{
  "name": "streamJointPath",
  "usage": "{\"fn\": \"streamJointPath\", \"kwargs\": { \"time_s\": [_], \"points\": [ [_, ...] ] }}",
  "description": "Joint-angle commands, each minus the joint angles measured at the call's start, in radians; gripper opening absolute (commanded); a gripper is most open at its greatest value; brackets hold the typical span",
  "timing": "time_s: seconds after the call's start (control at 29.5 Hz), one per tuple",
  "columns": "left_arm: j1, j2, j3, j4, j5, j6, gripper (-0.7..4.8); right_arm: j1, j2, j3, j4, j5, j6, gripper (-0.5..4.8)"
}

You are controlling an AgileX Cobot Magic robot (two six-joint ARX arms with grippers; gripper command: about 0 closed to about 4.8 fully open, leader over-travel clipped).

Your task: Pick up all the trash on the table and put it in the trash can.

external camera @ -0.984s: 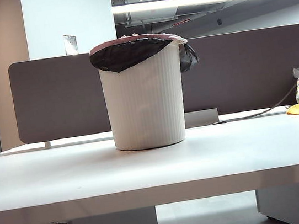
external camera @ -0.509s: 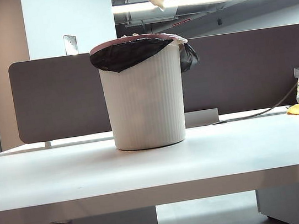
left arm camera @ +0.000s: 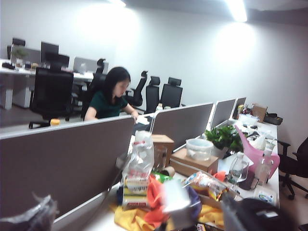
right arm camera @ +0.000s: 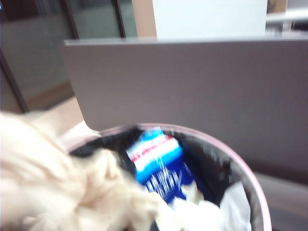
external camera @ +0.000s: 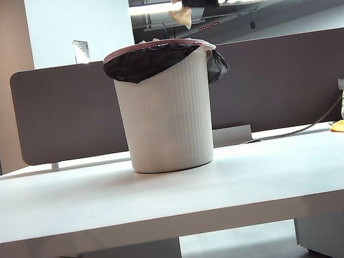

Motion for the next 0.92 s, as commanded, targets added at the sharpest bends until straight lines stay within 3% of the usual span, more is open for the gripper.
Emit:
{"fn": "streamJointPath", "kwargs": {
  "time_s": [0.03,0.31,0.34,0.44,0.48,0.58,0.71,0.78,0.92],
  "points": [
    [0.0,-0.049,0.008,0.017,-0.001,0.001,4.79,-0.002,0.032,0.047,-0.055,0.003,-0.003,-0.07],
    [0.037,-0.103,0.008,-0.101,-0.029,0.027,4.79,0.009,0.037,0.048,-0.08,-0.044,-0.041,0.01],
    [0.045,-0.103,0.008,-0.119,-0.033,0.027,4.79,0.011,0.037,0.048,-0.08,-0.058,-0.054,0.37],
    [0.06,-0.103,0.008,-0.179,-0.034,0.027,4.79,0.035,0.037,0.055,-0.092,-0.07,-0.105,2.41],
    [0.06,-0.103,0.008,-0.193,-0.033,0.027,4.79,0.041,0.037,0.058,-0.1,-0.07,-0.135,2.78],
    [0.06,-0.104,0.008,-0.23,-0.025,0.027,4.79,0.068,0.037,0.061,-0.119,-0.042,-0.309,2.88],
    [0.06,-0.104,0.008,-0.244,-0.023,0.03,4.79,0.112,0.038,0.089,-0.221,0.132,-0.631,2.89],
    [0.06,-0.104,0.008,-0.244,-0.024,0.05,4.79,0.112,0.038,0.09,-0.214,0.177,-0.657,3.0],
    [0.06,-0.104,0.008,-0.27,-0.023,0.055,4.79,0.109,0.038,0.09,-0.198,0.204,-0.668,3.83]
  ]
}}
